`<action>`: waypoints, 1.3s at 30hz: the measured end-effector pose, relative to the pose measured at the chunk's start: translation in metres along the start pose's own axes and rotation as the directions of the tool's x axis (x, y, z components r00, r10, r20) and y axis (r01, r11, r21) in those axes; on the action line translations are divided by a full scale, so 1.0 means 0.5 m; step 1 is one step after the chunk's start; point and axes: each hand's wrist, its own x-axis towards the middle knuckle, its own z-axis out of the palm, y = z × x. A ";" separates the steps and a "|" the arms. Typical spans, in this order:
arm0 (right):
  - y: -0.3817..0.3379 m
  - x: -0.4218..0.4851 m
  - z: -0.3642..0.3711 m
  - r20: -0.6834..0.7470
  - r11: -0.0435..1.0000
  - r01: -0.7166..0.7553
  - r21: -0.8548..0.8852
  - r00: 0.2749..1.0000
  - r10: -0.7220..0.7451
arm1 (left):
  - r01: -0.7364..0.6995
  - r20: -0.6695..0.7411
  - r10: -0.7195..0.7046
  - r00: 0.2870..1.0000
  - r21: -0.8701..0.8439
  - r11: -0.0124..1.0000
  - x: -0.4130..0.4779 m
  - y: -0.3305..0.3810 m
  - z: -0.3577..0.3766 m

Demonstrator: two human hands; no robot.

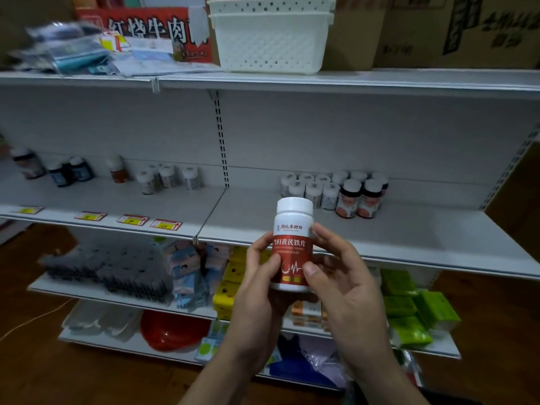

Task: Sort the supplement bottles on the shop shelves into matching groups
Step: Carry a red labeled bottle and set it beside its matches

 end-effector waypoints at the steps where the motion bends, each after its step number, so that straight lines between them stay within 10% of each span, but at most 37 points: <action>1: -0.002 0.002 -0.008 0.001 1.000 0.008 0.001 1.000 -0.008 | 0.002 -0.006 -0.002 1.000 0.001 1.000 0.001 -0.005 0.007; 39: 0.031 0.036 -0.148 -0.001 0.996 -0.064 0.056 0.998 0.064 | 0.037 -0.014 -0.036 0.999 0.039 0.999 0.040 -0.088 0.110</action>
